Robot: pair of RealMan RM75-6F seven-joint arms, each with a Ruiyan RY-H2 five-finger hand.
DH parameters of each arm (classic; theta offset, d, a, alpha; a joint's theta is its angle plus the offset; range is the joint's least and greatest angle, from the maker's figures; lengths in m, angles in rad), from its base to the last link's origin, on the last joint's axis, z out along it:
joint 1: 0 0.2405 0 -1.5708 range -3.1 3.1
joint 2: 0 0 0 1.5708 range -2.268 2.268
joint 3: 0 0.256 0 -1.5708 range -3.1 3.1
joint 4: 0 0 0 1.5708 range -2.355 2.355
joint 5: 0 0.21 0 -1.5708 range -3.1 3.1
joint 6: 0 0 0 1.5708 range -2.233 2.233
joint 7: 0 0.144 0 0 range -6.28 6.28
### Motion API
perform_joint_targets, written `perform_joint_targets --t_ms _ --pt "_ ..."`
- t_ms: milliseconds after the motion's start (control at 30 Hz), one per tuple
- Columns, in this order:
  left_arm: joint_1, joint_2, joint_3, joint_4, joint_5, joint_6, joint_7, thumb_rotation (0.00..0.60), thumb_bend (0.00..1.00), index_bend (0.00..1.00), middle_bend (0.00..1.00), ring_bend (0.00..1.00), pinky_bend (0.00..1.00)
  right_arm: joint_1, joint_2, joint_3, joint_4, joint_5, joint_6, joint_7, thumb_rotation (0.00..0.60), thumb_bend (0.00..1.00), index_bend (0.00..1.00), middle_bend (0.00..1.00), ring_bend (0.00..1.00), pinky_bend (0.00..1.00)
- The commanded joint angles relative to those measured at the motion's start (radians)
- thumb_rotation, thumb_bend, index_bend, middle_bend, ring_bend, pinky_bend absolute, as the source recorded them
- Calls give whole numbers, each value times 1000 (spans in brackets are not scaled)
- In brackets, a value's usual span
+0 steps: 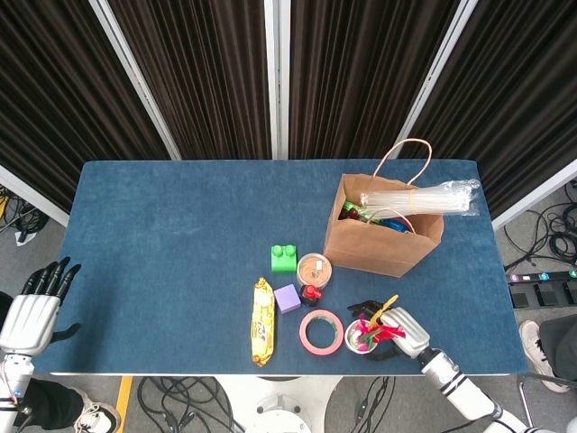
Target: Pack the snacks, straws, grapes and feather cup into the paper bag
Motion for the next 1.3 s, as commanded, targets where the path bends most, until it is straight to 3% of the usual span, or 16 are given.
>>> perform_joint_targets --t_ms 33,233,467,800,933,1300 --pt "-1 1 -1 0 0 0 -2 600 90 102 87 0 143 2 -5 -1 1 1 1 -3 600 0 220 284 189 312" --pt "-2 1 -2 0 -2 -3 -5 600 89 102 87 0 143 3 -13 5 -5 14 10 -18 600 11 319 335 252 376" --pt "1 5 -2 2 -4 -1 -11 600 90 102 87 0 143 9 -18 9 -13 28 2 -38 600 131 469 440 353 490" --pt "3 8 -2 1 -3 2 -16 600 89 102 87 0 143 14 19 34 -69 36 42 -82 600 176 491 455 368 505" --pt "5 6 -2 -1 -2 7 -17 600 89 102 87 0 143 29 87 77 -158 40 78 -134 600 177 491 455 368 505" --pt "3 -6 -4 -7 -7 -1 -24 600 90 102 87 0 143 131 327 285 -514 122 66 -363 600 181 492 456 369 505"
